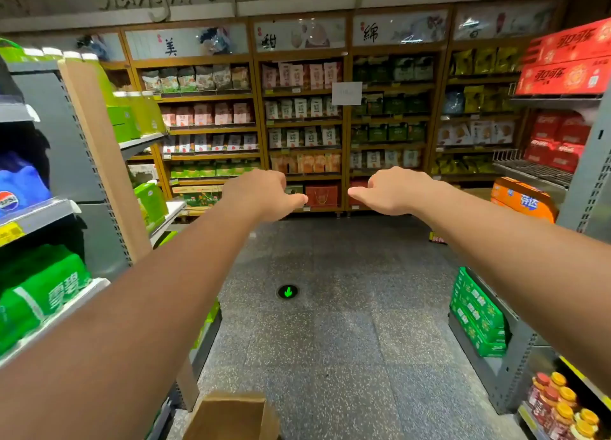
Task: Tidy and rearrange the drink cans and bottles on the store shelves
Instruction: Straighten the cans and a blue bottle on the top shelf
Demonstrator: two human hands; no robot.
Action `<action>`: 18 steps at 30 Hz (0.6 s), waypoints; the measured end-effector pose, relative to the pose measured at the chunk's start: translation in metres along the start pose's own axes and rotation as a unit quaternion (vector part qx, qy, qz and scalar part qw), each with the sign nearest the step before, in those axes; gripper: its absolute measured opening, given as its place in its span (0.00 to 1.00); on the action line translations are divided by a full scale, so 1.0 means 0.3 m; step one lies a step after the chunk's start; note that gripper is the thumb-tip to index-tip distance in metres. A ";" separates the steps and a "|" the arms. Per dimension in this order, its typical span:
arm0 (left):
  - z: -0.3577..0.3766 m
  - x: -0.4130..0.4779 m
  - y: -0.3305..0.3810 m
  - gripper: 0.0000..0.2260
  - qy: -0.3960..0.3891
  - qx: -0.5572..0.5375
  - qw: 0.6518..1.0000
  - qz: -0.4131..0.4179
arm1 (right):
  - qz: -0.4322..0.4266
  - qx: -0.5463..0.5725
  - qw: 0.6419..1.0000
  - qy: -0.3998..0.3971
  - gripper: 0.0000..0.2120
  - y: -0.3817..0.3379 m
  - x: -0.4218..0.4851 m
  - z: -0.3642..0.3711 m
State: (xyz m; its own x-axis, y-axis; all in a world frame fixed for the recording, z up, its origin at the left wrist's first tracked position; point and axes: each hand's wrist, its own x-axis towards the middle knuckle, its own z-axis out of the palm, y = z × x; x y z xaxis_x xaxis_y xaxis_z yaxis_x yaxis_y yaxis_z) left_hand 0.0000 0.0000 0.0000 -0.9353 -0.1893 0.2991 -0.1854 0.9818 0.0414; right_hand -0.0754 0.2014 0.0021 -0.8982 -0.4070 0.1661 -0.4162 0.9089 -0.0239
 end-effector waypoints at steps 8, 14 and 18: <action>0.040 0.223 -0.118 0.26 -0.002 0.039 0.999 0.024 | 0.039 -0.002 0.999 0.001 0.33 -0.064 0.215 0.030; 0.098 0.355 -0.161 0.26 -0.024 0.022 0.998 0.048 | 0.071 0.003 0.997 -0.021 0.32 -0.083 0.315 0.058; 0.122 0.411 -0.173 0.27 -0.032 0.010 0.998 0.052 | 0.076 0.002 0.997 -0.026 0.32 -0.086 0.374 0.068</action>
State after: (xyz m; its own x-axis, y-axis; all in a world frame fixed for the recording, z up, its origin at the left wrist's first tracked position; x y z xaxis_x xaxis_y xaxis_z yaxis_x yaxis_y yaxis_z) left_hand -0.1167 -0.0749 -0.0003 -0.9670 -0.0871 0.2394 -0.0910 0.9958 -0.0051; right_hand -0.1685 0.1305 0.0012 -0.9571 -0.2688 0.1085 -0.2752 0.9602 -0.0486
